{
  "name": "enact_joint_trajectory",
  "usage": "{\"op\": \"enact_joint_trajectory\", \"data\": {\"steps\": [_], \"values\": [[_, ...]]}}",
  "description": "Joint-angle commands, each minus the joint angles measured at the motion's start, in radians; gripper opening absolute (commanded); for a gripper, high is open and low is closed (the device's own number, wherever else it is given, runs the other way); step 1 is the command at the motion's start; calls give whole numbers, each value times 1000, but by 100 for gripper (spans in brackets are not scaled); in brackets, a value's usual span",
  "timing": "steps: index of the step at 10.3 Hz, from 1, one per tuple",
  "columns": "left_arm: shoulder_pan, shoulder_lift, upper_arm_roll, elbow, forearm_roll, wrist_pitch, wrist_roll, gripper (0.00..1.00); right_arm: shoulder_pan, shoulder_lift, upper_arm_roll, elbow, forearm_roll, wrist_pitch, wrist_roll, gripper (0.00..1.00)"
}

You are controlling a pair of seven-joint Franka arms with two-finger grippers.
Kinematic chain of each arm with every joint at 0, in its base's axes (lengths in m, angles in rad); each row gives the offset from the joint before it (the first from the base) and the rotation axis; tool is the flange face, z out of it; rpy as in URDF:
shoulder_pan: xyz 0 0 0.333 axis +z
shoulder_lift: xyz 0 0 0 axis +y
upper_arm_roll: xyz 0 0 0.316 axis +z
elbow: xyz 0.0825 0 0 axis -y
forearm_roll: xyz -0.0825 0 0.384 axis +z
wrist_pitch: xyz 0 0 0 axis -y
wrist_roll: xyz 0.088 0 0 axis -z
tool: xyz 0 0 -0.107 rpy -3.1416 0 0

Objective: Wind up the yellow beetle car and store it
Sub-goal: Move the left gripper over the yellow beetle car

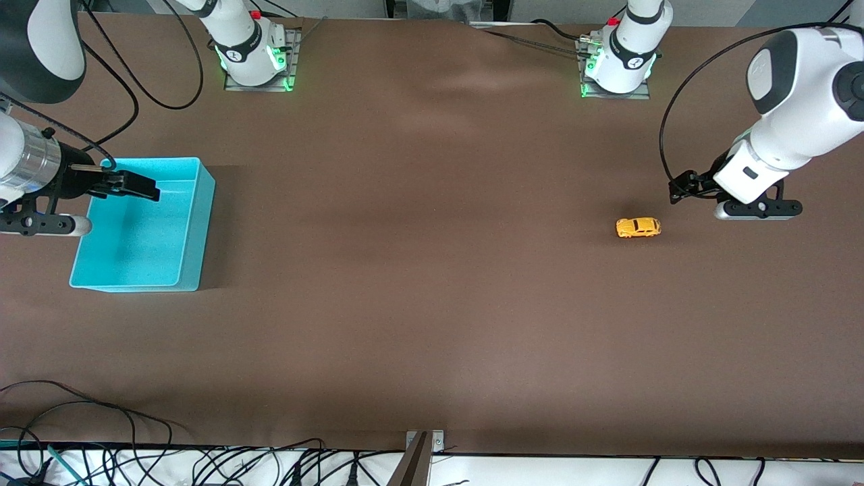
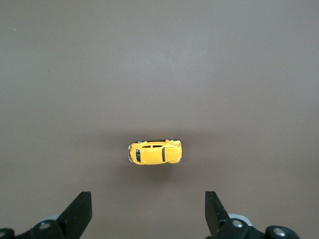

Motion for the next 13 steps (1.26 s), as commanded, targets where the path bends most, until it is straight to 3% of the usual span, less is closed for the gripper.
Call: {"op": "enact_joint_trajectory", "data": {"steps": [1, 5, 8, 13], "values": [[16, -20, -4, -117, -1, 125, 26, 100, 3, -11, -3, -20, 20, 18, 11, 100], [14, 30, -4, -245, -1, 314, 26, 100, 3, -11, -3, -24, 20, 21, 11, 100], [16, 87, -4, -254, -1, 348, 52, 100, 3, -11, -3, -24, 20, 22, 11, 100], [17, 127, -1, -253, -1, 345, 697, 100, 3, -11, -3, -34, 20, 33, 11, 100]]}}
